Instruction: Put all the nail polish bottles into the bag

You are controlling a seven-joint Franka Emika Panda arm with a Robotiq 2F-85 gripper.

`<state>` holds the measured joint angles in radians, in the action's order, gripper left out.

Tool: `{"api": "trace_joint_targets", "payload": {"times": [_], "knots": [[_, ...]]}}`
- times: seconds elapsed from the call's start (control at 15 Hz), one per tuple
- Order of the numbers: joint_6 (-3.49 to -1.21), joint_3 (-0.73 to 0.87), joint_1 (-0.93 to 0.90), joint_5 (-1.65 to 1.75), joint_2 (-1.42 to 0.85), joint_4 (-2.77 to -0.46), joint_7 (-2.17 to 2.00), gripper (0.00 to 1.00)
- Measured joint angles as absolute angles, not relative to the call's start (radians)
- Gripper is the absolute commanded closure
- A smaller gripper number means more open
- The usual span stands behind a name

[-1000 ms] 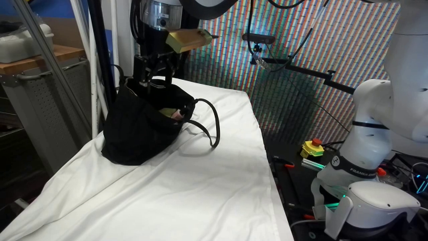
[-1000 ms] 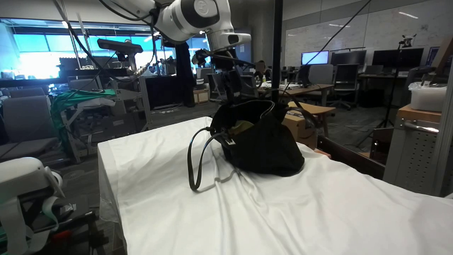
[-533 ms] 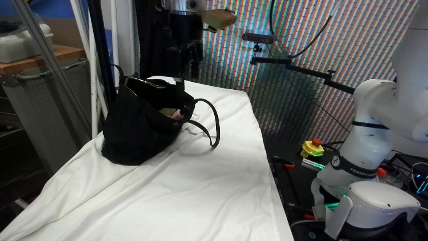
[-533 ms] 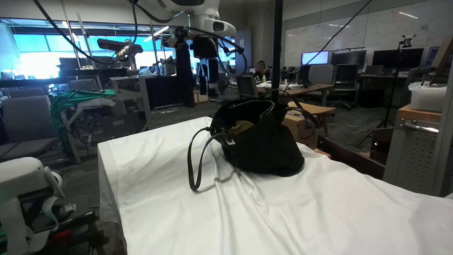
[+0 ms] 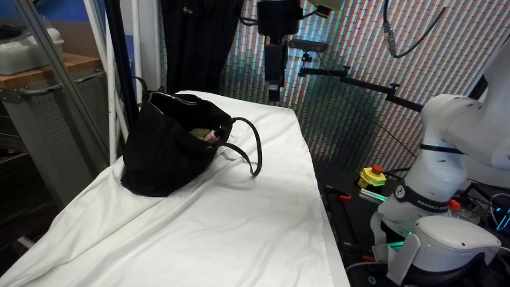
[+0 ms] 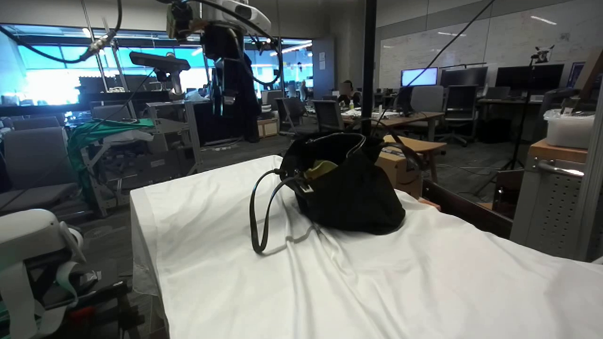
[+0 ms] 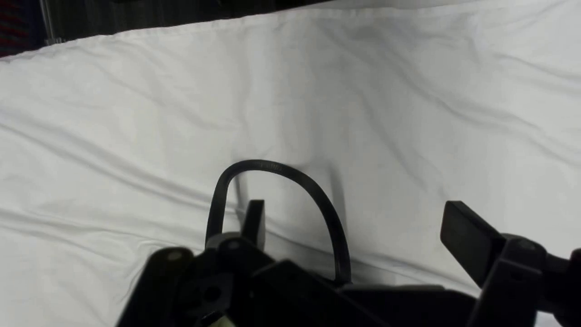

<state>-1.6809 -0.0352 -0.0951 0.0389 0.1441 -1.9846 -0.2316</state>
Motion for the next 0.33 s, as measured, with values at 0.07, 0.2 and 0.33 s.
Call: {"api": "trace_joint_targets", "payload": {"times": [0.07,0.2,0.33], "knots": [[-1.698,-0.035,-0.094,0.032,0.181,-2.016,-0.232,0.00],[-1.764,-0.035,-0.088,0.019,0.253,-2.082,-0.232,0.00],[-1.802,-0.034,-0.081,0.015,0.307,-2.133,-0.232,0.00]]}}
